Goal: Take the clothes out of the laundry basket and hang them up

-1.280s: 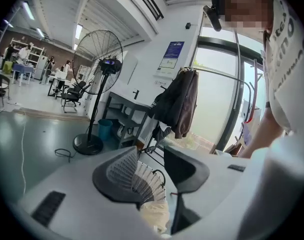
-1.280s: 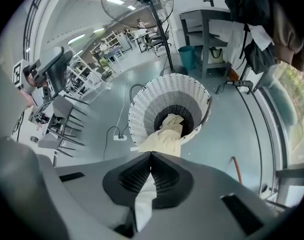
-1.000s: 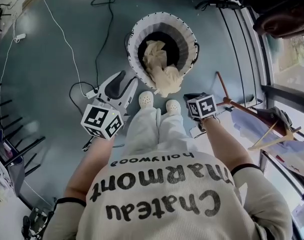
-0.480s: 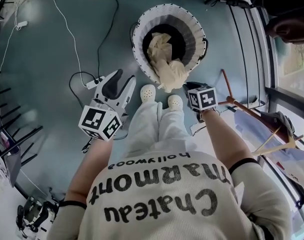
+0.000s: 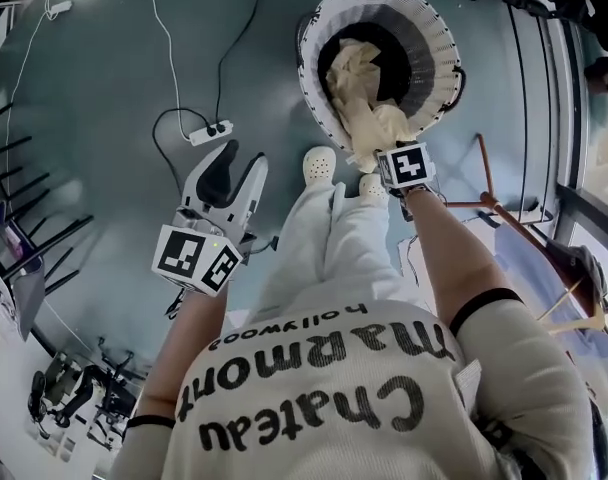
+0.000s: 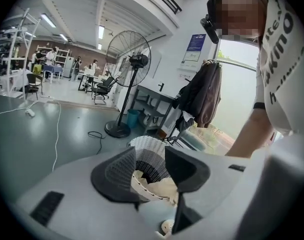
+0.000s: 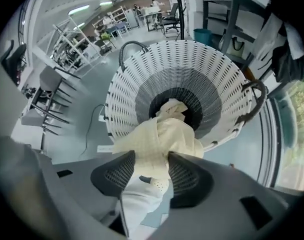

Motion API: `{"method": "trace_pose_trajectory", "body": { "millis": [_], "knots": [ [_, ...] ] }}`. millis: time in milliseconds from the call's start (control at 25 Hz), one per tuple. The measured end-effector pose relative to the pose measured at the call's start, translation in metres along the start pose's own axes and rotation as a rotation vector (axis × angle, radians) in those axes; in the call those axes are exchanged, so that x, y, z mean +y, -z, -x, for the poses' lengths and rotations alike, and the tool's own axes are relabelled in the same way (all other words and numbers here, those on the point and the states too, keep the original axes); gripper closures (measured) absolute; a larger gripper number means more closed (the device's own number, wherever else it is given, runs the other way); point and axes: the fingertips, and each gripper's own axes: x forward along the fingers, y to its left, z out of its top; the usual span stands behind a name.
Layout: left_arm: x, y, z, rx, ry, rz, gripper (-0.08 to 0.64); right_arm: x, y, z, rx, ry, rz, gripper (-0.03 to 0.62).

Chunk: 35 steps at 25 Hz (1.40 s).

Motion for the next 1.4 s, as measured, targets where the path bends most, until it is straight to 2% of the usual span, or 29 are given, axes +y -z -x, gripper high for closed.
{"method": "trace_pose_trajectory", "body": {
  "millis": [40,80,120,160,240,400,520,680,840,920,1000,1080,1240,1280,1320,1400],
  "knots": [
    [0.002,0.000,0.000,-0.003,-0.005,0.001,0.381,-0.002,-0.001,-0.001,0.019,0.029,0.012,0.371],
    [0.003,-0.001,-0.001,-0.006,-0.006,0.001,0.377,-0.004,-0.002,-0.002,0.033,0.045,0.026,0.469],
    [0.003,-0.002,-0.002,-0.009,-0.004,-0.001,0.374,-0.004,-0.003,-0.003,0.040,0.044,0.036,0.526],
    [0.002,-0.004,-0.003,-0.013,0.000,-0.003,0.370,-0.004,-0.003,-0.003,0.042,0.032,0.038,0.540],
    [0.001,-0.011,-0.005,-0.028,0.010,-0.012,0.365,0.000,-0.005,0.007,0.017,-0.004,0.030,0.548],
    [-0.008,-0.036,-0.012,-0.060,0.053,-0.060,0.349,0.007,-0.030,0.064,-0.166,-0.096,0.010,0.552],
    [-0.022,-0.052,-0.018,-0.053,0.117,-0.113,0.316,0.011,-0.055,0.136,-0.319,-0.168,0.014,0.552],
    [-0.053,-0.064,-0.026,-0.006,0.219,-0.166,0.281,0.028,-0.084,0.258,-0.535,-0.296,0.074,0.554],
    [-0.107,-0.100,-0.064,-0.002,0.387,-0.318,0.272,0.045,-0.108,0.398,-0.751,-0.297,0.245,0.554],
    [-0.139,-0.124,-0.076,-0.004,0.448,-0.394,0.272,0.072,-0.105,0.464,-0.810,-0.301,0.376,0.554],
    [-0.179,-0.154,-0.084,-0.043,0.536,-0.446,0.272,0.097,-0.094,0.521,-0.864,-0.289,0.494,0.554],
    [-0.233,-0.178,-0.088,-0.082,0.691,-0.514,0.270,0.113,-0.080,0.568,-0.919,-0.261,0.561,0.554],
    [-0.346,-0.181,-0.061,-0.065,1.066,-0.625,0.272,0.120,-0.030,0.623,-0.958,-0.181,0.533,0.552],
    [-0.368,-0.182,-0.051,-0.072,1.126,-0.640,0.380,0.120,-0.016,0.632,-0.982,-0.157,0.533,0.552],
    [-0.386,-0.183,-0.042,-0.085,1.155,-0.656,0.526,0.118,-0.001,0.640,-1.006,-0.136,0.530,0.552],
    [-0.412,-0.187,-0.029,-0.123,1.126,-0.704,0.545,0.114,0.029,0.653,-1.063,-0.105,0.500,0.552]
  ]
}}
